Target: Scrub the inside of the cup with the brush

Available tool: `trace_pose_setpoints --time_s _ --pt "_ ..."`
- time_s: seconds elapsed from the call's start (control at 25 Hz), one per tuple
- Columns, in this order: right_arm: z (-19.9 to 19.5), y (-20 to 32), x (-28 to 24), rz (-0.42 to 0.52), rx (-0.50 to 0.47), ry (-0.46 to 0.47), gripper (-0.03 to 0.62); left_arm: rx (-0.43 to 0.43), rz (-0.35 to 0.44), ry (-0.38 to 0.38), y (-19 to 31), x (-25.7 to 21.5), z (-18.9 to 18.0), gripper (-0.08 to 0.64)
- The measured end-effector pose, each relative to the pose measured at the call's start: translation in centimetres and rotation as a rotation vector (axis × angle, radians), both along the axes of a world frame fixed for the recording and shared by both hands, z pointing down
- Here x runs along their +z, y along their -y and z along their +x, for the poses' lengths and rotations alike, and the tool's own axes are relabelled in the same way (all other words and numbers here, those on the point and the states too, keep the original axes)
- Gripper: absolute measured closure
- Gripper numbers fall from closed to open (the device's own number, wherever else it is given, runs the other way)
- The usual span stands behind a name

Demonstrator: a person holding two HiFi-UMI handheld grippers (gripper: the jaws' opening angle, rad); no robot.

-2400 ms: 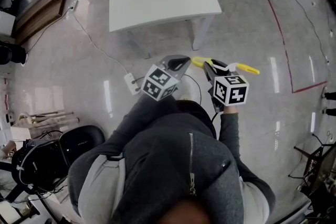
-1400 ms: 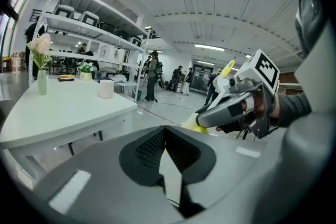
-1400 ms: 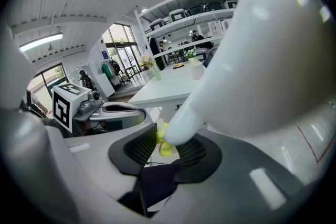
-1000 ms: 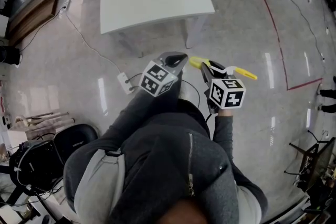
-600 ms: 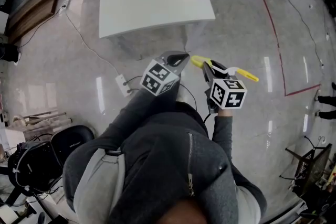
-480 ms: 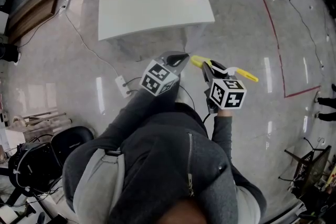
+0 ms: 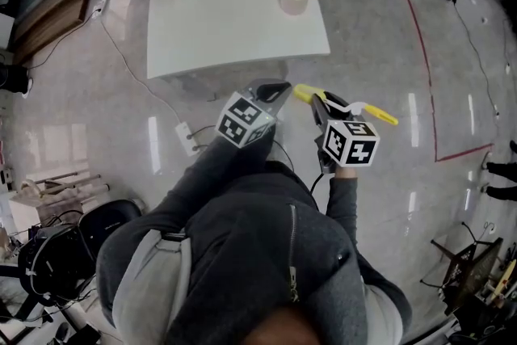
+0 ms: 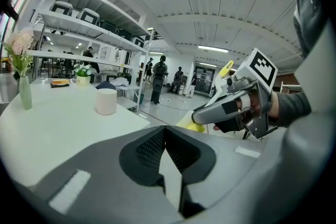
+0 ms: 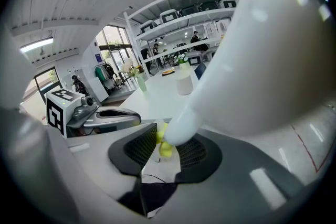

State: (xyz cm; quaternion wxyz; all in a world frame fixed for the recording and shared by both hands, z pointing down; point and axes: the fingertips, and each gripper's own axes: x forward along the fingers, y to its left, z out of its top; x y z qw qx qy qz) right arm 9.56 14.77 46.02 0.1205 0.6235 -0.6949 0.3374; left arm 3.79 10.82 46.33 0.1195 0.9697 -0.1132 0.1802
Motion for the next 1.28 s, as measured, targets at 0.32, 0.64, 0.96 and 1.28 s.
trace_pose_setpoints --time_s 0.32,0.64,0.96,1.28 --pt "3.1 5.6 -0.6 -0.015 0.005 -0.004 0.476 -0.005 -0.008 -0.005 5.8 -0.7 2.5 0.551" --pt "5.1 11.0 -1.5 -0.01 0.016 -0.02 0.476 -0.006 -0.009 -0.02 11.5 -1.3 4.2 0.551" --pt "6.2 15.1 -1.5 -0.015 0.014 -0.029 0.476 -0.009 0.002 -0.034 16.0 -1.6 5.2 0.551" --pt "6.5 18.9 -2.0 -0.016 0.005 -0.041 0.476 -0.036 -0.01 -0.047 20.1 -1.6 5.1 0.551"
